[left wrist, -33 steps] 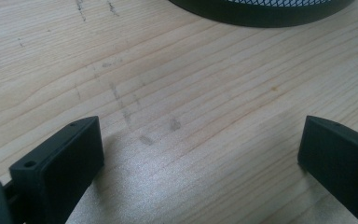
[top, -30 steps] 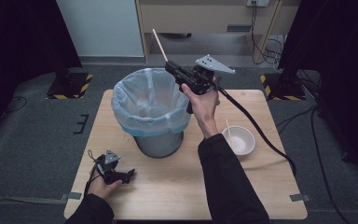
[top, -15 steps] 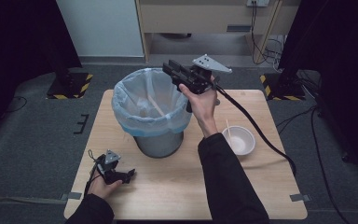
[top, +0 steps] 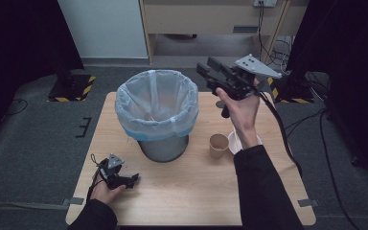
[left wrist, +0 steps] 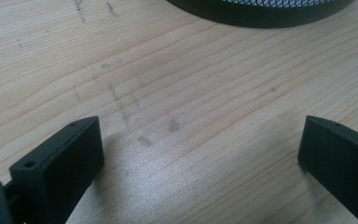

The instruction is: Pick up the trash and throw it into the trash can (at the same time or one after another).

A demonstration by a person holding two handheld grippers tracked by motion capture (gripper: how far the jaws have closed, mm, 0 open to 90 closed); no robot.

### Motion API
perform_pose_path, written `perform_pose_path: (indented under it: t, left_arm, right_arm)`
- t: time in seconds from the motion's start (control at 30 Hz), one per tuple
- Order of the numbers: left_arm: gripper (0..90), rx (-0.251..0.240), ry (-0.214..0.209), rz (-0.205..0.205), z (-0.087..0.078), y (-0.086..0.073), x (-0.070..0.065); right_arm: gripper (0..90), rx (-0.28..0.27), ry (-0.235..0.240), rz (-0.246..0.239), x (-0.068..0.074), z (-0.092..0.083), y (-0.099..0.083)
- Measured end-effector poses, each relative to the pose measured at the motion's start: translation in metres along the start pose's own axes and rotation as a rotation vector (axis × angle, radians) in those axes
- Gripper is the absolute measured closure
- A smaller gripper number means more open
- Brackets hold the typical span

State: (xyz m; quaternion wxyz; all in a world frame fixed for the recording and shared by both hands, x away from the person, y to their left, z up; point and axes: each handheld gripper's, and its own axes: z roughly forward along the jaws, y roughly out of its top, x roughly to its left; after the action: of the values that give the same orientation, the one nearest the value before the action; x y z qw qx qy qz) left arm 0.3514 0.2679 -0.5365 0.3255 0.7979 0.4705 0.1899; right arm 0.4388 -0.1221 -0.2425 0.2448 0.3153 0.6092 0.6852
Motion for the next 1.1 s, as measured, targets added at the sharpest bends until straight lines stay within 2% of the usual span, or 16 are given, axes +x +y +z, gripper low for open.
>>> perform_pose_path:
  t: [0.13, 0.23, 0.33, 0.5, 0.53, 0.57, 0.77, 0.93, 1.1]
  left_arm:
    - [0.0, 0.001, 0.0, -0.001, 0.0, 0.0, 0.0]
    - [0.0, 0.002, 0.002, 0.0, 0.0, 0.0, 0.0]
    - [0.0, 0.001, 0.002, -0.001, 0.0, 0.0, 0.0]
    - [0.0, 0.001, 0.003, -0.001, 0.0, 0.0, 0.0]
    - [0.0, 0.001, 0.003, -0.001, 0.0, 0.0, 0.0]
    - [0.0, 0.001, 0.003, -0.001, 0.0, 0.0, 0.0]
    - [0.0, 0.001, 0.003, -0.001, 0.0, 0.0, 0.0]
    - [0.0, 0.001, 0.003, -0.001, 0.0, 0.0, 0.0]
    - [0.0, 0.001, 0.002, -0.002, 0.0, 0.0, 0.0]
  right_arm:
    - [47.4, 0.002, -0.027, 0.014, -0.012, -0.028, 0.0]
    - [44.8, 0.024, -0.053, 0.003, -0.021, -0.048, -0.006]
    - [44.1, 0.048, -0.069, 0.003, -0.028, -0.064, -0.016]
    - [40.7, 0.085, -0.089, 0.033, -0.041, -0.086, -0.031]
    - [40.7, 0.085, -0.089, 0.033, -0.041, -0.086, -0.031]
    - [40.2, 0.103, -0.102, 0.023, -0.046, -0.093, -0.039]
    - [41.6, 0.157, -0.13, 0.035, -0.059, -0.106, -0.068]
    - [42.0, 0.24, -0.184, 0.026, -0.07, -0.112, -0.102]
    - [43.0, 0.312, -0.216, 0.023, -0.078, -0.114, -0.13]
